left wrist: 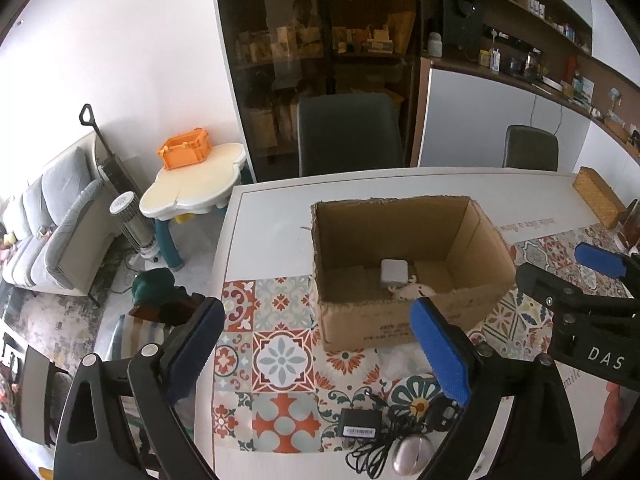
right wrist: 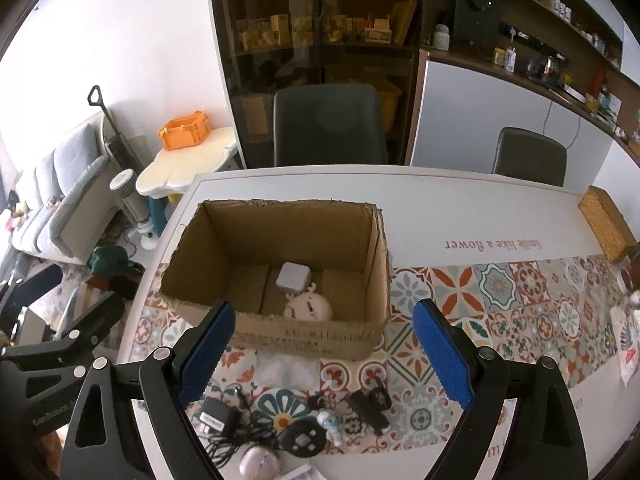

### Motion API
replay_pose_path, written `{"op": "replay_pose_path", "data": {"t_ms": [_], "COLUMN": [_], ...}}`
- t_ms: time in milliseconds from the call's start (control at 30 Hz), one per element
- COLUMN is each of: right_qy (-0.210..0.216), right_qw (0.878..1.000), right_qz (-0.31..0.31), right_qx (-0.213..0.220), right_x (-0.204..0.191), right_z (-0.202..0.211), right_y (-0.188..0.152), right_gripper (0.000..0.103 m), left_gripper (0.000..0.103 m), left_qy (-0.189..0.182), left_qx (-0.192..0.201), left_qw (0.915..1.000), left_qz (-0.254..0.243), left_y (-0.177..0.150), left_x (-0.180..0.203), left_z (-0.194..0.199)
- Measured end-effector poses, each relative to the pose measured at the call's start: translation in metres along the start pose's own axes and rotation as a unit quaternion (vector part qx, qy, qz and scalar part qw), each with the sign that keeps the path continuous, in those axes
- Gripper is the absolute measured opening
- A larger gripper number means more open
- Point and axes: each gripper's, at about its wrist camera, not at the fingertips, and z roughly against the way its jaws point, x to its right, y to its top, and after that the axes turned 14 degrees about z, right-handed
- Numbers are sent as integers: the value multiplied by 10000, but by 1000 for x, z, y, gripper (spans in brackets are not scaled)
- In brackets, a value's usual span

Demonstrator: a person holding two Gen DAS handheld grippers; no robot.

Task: Organize rigid objects
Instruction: 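Move both grippers back down toward the remaining items on the table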

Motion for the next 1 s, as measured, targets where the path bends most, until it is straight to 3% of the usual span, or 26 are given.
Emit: {"op": "replay_pose_path", "data": {"t_ms": [367,1000], "right_qy": [-122,195], "right_qw": [9999,9975], "right_qz": [15,-195], "right_qx": [49,-646], "right_x": [-9,-18], "right_z": [19,-19], "right_y": [-30,-84], "right_gripper": [90,90], "left_gripper": [95,95], "left_qy": [2,-23], "left_qx": [-386,-1425], "left_qw": [9992,9897], "left_qz": [123,141], "left_y": [-35,-88], "left_x": [-10,-11], "left_z": [1,-46]}}
